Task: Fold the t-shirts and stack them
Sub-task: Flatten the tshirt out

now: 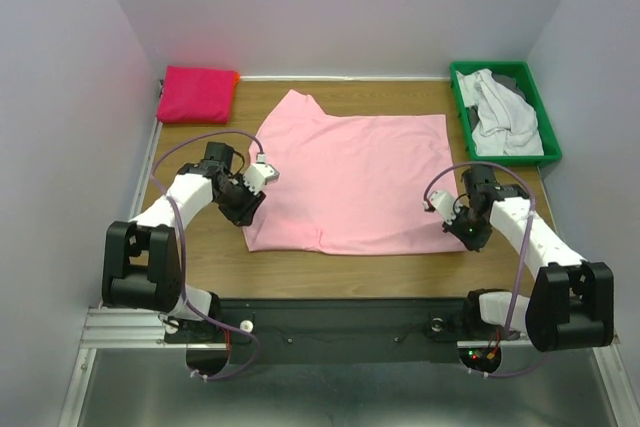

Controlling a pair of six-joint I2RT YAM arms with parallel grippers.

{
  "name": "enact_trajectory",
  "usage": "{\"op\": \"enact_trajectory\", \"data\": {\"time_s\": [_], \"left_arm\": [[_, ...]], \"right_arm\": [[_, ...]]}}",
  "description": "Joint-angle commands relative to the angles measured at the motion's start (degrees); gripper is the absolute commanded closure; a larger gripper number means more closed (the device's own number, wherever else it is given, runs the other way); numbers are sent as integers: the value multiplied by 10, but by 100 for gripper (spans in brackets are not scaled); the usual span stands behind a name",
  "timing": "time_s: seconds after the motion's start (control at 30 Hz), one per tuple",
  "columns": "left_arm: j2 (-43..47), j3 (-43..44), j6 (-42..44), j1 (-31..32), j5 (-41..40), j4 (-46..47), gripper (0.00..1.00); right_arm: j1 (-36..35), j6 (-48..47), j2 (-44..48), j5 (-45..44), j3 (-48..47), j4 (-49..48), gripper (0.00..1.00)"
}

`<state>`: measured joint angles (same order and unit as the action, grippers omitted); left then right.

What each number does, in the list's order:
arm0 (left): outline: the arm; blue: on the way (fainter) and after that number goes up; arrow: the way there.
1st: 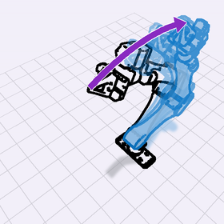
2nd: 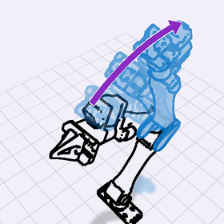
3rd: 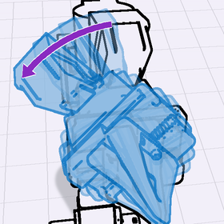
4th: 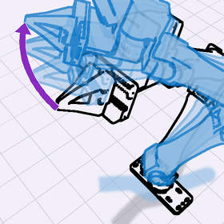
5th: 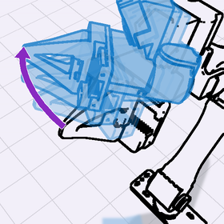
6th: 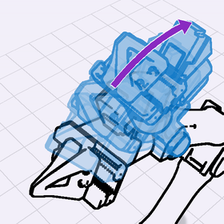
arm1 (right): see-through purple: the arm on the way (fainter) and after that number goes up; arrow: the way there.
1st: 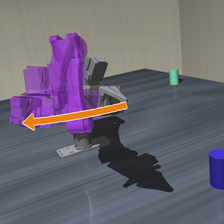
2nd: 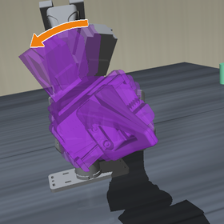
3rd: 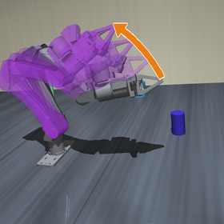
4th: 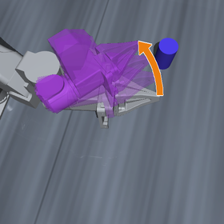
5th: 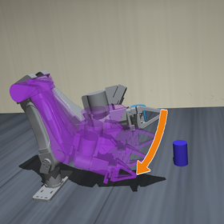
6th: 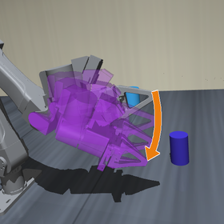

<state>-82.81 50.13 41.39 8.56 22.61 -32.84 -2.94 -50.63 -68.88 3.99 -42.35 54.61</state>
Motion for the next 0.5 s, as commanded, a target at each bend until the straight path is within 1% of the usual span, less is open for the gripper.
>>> {"op": "enact_trajectory", "data": {"time_s": [0.0,0.1,0.13,0.17,0.2,0.3,0.4,0.47], "left_arm": [[36,-8,18,1,2,-13,54],[34,0,20,7,16,-23,54],[31,5,24,8,30,-32,53],[28,7,22,12,36,-34,52],[24,8,21,15,46,-36,52],[7,16,17,24,69,-44,51],[-9,29,15,31,101,-53,50],[-16,36,12,37,103,-51,49]], "right_arm": [[6,-41,-8,-29,4,-27,97],[6,-23,-45,-21,-8,-28,93],[6,-18,-56,-21,-12,-25,83],[6,-19,-58,-21,-13,-22,74],[6,-20,-58,-26,-13,-17,60],[6,-26,-47,-20,-21,5,48],[6,-18,-26,7,-50,28,47],[6,-5,-16,26,-71,37,47]]}}
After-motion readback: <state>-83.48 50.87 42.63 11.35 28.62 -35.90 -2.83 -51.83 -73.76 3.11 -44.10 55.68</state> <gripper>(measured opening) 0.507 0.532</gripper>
